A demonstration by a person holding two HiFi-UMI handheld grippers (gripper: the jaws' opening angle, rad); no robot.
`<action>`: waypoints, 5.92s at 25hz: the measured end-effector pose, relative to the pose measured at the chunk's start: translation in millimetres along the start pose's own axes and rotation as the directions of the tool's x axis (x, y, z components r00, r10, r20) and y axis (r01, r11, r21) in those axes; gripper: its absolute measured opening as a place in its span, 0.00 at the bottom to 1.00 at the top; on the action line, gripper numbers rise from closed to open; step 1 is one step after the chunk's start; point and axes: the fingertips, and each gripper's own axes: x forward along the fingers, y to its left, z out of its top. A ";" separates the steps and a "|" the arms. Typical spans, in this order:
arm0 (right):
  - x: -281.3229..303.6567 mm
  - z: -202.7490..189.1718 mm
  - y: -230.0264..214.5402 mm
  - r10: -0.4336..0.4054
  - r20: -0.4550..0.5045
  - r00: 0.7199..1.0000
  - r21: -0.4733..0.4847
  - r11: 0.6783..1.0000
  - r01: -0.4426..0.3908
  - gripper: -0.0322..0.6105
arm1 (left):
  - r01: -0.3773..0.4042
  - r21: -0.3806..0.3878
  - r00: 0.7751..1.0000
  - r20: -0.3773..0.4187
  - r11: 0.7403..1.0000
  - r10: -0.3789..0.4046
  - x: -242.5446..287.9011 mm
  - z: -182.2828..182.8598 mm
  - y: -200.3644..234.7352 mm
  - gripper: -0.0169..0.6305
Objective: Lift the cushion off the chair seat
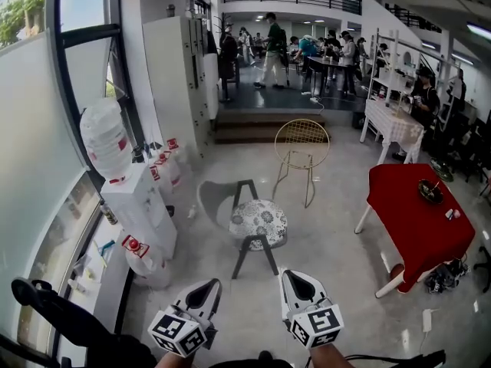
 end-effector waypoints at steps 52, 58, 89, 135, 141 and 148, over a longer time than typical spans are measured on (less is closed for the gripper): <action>249.9 10.5 -30.1 -0.088 -0.075 0.993 -0.048 0.995 0.085 0.06 | 0.147 0.017 0.989 0.008 0.989 -0.147 147.0 36.8 213.1 0.03; 268.3 9.6 -41.6 -0.101 -0.073 0.992 -0.049 0.994 0.098 0.06 | 0.163 0.014 0.987 -0.004 0.986 -0.163 165.2 35.8 224.0 0.03; 363.3 25.7 -254.8 -0.152 -0.008 0.988 0.001 0.988 0.152 0.06 | 0.199 0.045 0.976 -0.102 0.979 -0.194 409.2 52.0 224.0 0.03; 475.1 -280.6 -349.6 -0.209 -0.509 0.835 0.063 0.959 0.278 0.45 | 0.192 -0.035 0.856 -0.482 0.981 -0.185 521.4 -154.7 327.3 0.03; 476.5 -340.8 -350.7 -0.183 -0.591 0.785 0.095 0.951 0.293 0.50 | 0.161 -0.112 0.825 -0.531 0.981 -0.196 526.3 -197.8 331.1 0.03; 466.1 -405.2 -355.8 -0.174 -0.674 0.718 0.108 0.938 0.329 0.55 | 0.157 -0.134 0.783 -0.587 0.978 -0.206 534.6 -243.9 330.3 0.03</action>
